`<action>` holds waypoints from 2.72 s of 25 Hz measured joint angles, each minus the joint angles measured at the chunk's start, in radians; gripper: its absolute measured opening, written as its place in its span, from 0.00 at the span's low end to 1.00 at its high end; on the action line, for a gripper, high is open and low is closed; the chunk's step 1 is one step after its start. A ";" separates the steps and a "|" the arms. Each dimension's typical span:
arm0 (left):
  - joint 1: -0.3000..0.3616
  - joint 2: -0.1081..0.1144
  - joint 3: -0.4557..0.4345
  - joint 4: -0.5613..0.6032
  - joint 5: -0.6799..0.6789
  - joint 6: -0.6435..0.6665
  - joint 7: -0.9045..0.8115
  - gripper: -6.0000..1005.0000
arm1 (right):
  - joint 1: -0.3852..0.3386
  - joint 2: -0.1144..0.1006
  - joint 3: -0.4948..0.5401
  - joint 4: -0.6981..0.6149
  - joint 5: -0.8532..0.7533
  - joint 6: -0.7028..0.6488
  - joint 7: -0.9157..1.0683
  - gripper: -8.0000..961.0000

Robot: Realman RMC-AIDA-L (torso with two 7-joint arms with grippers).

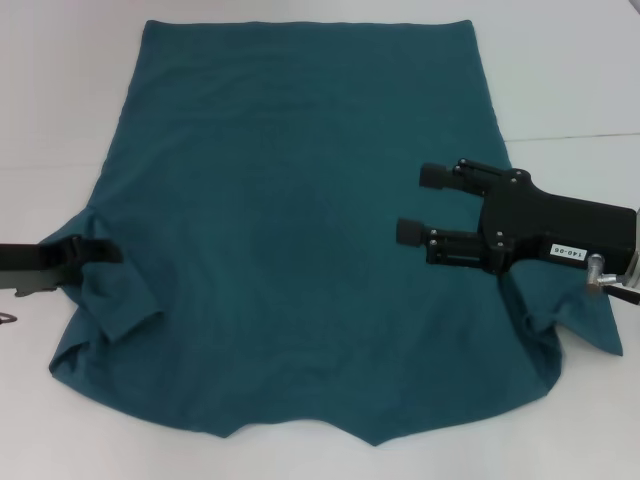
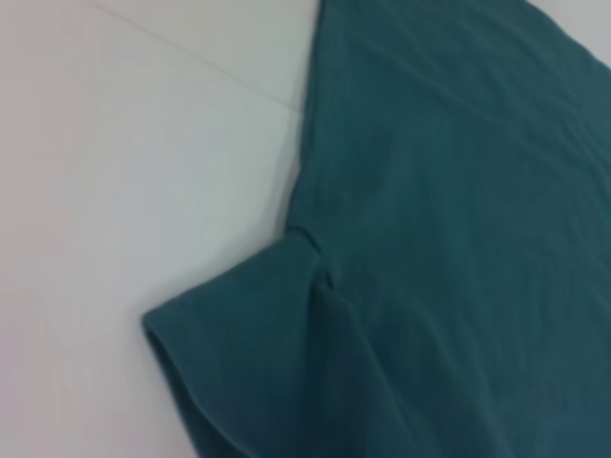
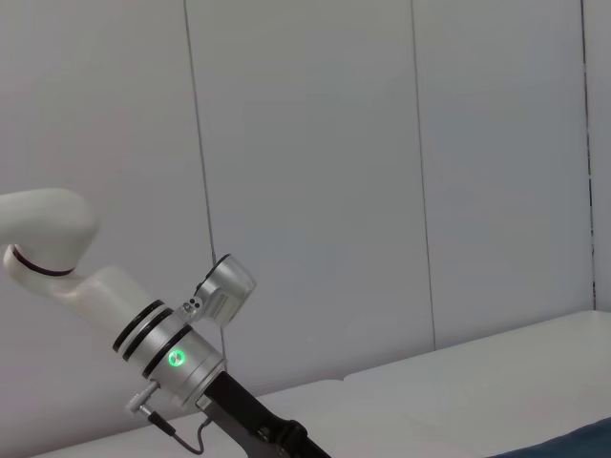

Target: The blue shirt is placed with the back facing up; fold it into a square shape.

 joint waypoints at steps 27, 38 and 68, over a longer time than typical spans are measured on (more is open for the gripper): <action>-0.003 0.006 0.014 -0.030 -0.078 0.009 0.059 0.59 | -0.002 -0.002 0.001 0.015 0.024 0.000 -0.018 0.92; 0.078 0.021 0.027 0.068 -0.016 0.047 -0.002 0.58 | 0.002 -0.002 0.003 0.014 0.025 0.001 -0.019 0.92; 0.028 0.007 0.030 0.015 0.082 0.003 -0.023 0.58 | -0.001 -0.002 0.003 0.015 0.035 0.007 -0.025 0.92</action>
